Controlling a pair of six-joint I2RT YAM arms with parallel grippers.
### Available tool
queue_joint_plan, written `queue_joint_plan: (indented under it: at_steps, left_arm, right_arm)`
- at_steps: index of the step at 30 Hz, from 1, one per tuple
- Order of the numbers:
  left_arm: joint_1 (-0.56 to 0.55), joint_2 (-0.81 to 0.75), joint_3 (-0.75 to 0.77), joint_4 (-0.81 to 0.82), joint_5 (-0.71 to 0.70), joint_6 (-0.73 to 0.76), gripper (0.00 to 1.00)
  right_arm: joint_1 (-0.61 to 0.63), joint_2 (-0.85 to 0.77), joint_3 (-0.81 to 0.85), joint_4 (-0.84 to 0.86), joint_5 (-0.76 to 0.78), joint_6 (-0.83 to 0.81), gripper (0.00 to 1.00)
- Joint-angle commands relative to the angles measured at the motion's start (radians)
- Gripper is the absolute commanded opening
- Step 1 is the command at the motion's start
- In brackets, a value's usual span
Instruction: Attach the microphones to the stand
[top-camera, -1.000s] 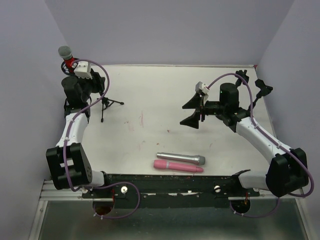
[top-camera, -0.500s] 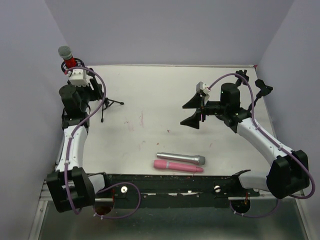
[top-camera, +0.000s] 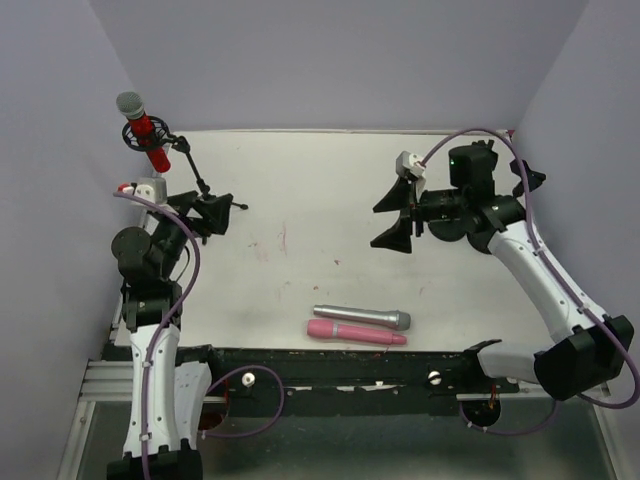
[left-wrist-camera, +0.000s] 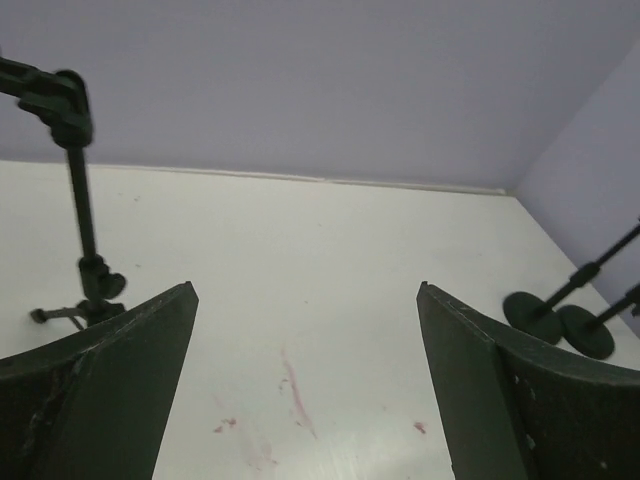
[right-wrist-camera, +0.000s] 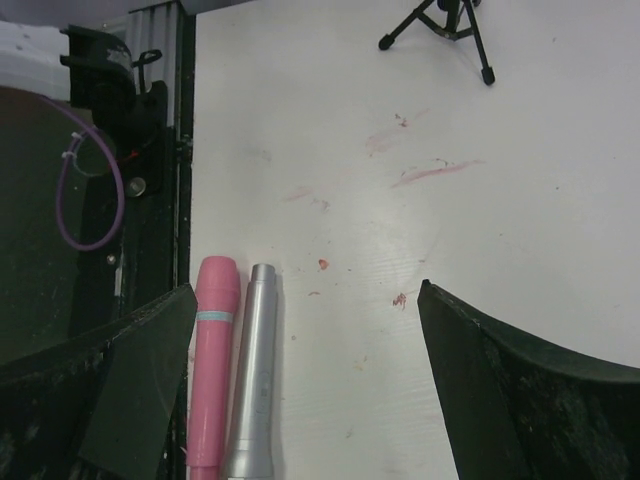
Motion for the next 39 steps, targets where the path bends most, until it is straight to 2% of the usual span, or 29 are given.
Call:
queue_joint_plan:
  at_steps: [1,5,7,9,13,16,20,27,35,39]
  left_arm:
    - [-0.098,-0.040,-0.028,-0.137,0.114,-0.058,0.99]
    - [-0.263,-0.062,0.006,-0.316,-0.011,0.130,0.99]
    - [-0.331,-0.082,-0.014,-0.347,-0.073,0.189,0.99]
    - [-0.356,-0.103,-0.047,-0.340,-0.088,0.201,0.99]
    - [-0.356,-0.115,-0.044,-0.333,-0.044,0.195,0.99]
    - [-0.356,-0.117,-0.038,-0.346,-0.050,0.195,0.99]
    - [-0.354,-0.137,-0.043,-0.341,-0.047,0.192,0.99]
    - [-0.351,-0.143,-0.040,-0.347,-0.055,0.194,0.99]
    - [-0.351,-0.139,-0.040,-0.350,-0.062,0.195,0.99]
    - [-0.350,-0.140,-0.041,-0.352,-0.067,0.197,0.99]
  right_arm:
    - [-0.007,-0.071,0.143,-0.317,0.104,0.009,1.00]
    - [-0.008,-0.167,0.166,-0.274,0.408,0.211,1.00]
    - [-0.011,-0.202,0.175,-0.273,0.564,0.304,1.00]
    - [-0.043,-0.213,0.189,-0.281,0.654,0.375,1.00]
    - [-0.175,-0.242,0.191,-0.265,0.660,0.430,1.00]
    - [-0.296,-0.273,0.131,-0.215,0.656,0.447,1.00]
    - [-0.421,-0.296,0.033,-0.127,0.743,0.539,0.99]
    - [-0.436,-0.297,-0.148,0.041,0.820,0.452,0.99]
    - [-0.436,-0.231,-0.326,0.399,0.834,0.326,0.99]
    - [-0.435,-0.204,-0.435,0.621,0.774,0.233,0.97]
